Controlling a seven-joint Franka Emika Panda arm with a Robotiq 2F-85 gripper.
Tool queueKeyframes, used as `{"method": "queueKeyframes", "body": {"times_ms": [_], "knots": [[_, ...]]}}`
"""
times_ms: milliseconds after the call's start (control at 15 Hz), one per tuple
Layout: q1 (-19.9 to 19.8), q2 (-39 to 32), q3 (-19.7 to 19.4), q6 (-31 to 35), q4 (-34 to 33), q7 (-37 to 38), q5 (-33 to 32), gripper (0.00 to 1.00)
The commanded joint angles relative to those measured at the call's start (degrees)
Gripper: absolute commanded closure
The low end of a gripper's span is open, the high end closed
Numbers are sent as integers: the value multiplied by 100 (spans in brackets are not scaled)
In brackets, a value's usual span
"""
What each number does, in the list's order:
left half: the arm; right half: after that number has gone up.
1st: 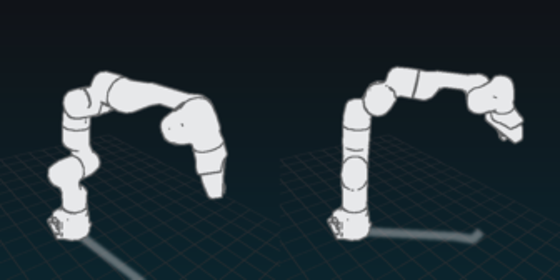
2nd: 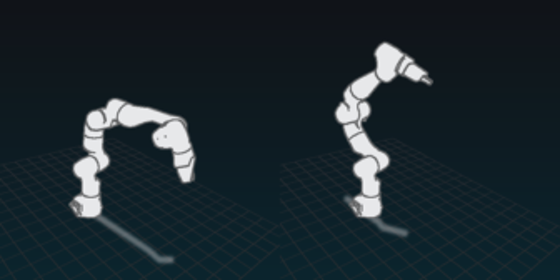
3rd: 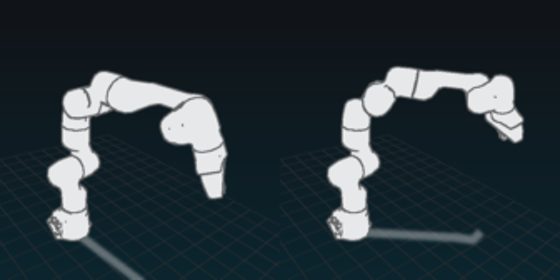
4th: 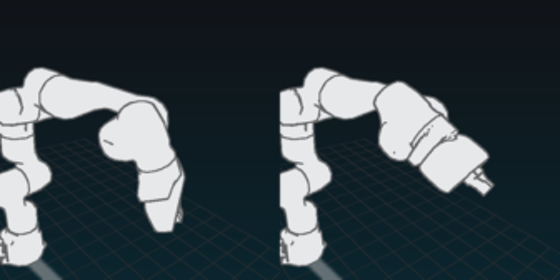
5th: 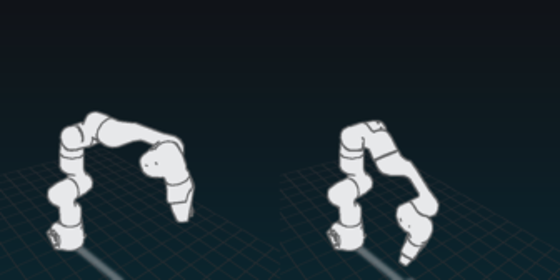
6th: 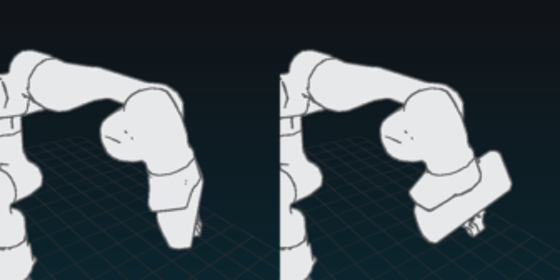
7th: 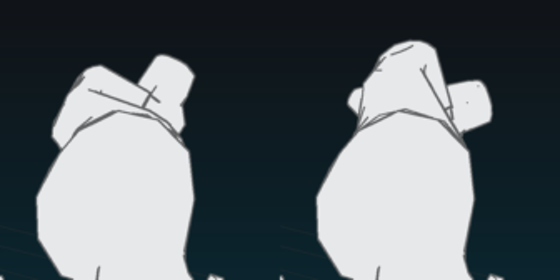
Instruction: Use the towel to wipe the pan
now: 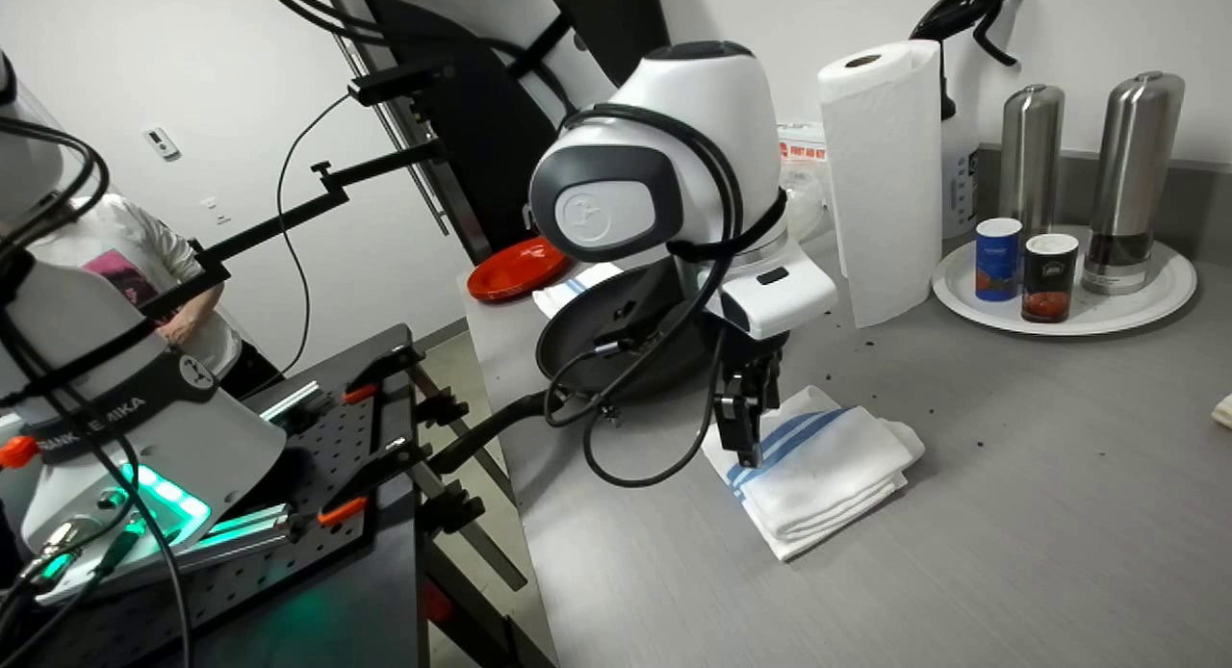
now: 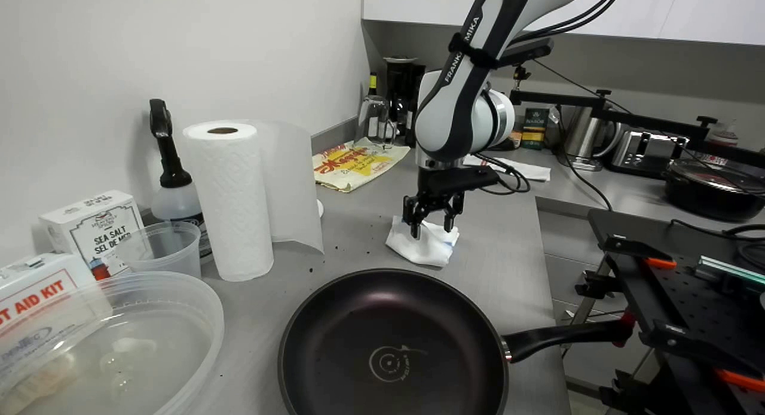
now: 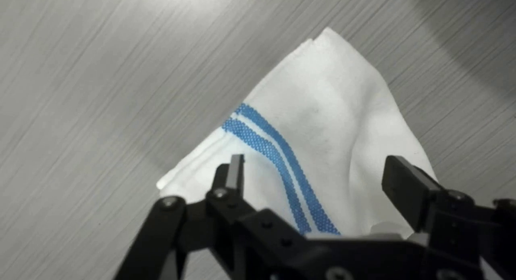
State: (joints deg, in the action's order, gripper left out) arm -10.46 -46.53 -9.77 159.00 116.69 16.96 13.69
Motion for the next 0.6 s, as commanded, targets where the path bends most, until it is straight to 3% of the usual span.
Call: {"method": "queueKeyframes", "body": {"times_ms": [0,533], "knots": [[19,158,-20,-274,38,-17,6,0],[352,610,-402,-572,267,-45,-389,0]]}}
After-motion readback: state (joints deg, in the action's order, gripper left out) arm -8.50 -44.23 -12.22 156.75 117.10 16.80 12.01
